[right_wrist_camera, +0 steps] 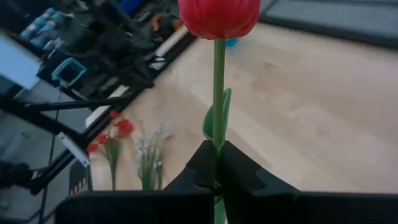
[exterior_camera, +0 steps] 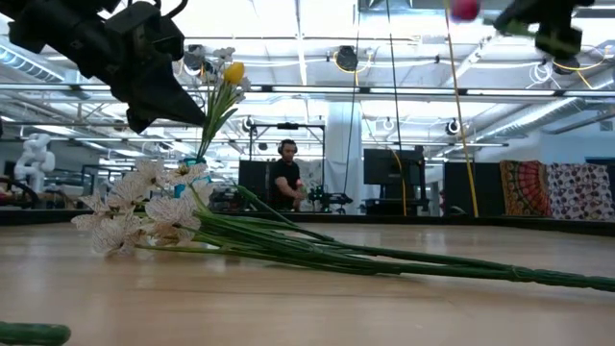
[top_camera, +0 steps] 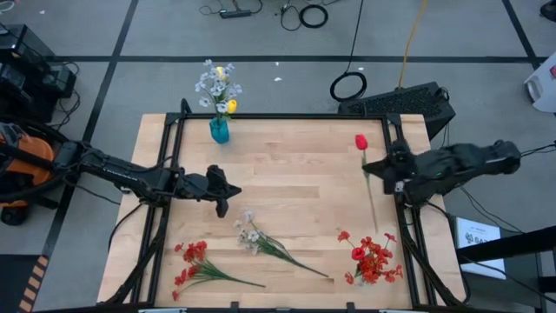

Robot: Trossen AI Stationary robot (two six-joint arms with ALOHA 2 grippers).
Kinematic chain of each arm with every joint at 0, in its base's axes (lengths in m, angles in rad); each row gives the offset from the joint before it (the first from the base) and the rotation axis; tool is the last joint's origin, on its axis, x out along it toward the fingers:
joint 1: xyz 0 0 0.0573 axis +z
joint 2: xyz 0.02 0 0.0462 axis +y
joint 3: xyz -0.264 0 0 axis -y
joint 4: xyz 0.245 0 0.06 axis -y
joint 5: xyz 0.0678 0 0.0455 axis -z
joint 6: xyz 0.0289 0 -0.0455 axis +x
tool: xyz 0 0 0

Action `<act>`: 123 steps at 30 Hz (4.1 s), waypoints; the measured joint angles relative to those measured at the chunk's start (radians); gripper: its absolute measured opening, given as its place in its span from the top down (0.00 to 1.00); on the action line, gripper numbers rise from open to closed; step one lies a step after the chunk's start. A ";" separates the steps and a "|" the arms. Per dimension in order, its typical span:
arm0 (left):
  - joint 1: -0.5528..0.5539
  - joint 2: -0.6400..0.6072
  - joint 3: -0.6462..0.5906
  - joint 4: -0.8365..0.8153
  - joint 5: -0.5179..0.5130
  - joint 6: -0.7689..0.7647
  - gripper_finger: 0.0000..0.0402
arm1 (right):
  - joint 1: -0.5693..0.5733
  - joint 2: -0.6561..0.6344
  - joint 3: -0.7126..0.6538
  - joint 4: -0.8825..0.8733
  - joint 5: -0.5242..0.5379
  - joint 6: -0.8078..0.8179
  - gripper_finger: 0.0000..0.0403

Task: Sort flowers into vase by color
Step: Put the red tulip into the transparent vase

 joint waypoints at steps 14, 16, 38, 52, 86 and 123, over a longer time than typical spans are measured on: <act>-0.006 0.000 0.000 0.002 0.000 -0.002 0.95 | 0.234 0.215 0.421 -0.181 0.004 -0.080 1.00; -0.006 0.000 0.000 0.002 0.000 -0.002 0.95 | 0.276 0.251 0.450 -0.196 0.019 -0.039 1.00; -0.006 0.000 0.000 0.001 0.000 0.000 0.95 | 0.803 0.662 0.830 -0.276 0.391 0.273 1.00; -0.006 0.000 0.000 0.001 0.000 -0.001 0.95 | 0.957 0.867 0.846 -0.292 0.747 0.291 1.00; -0.103 0.000 0.000 0.029 0.000 -0.004 0.95 | 1.063 1.191 0.846 -0.490 0.958 0.412 1.00; -0.108 0.000 0.000 0.071 -0.006 0.000 0.95 | 1.062 1.195 0.828 -0.706 0.358 0.931 0.72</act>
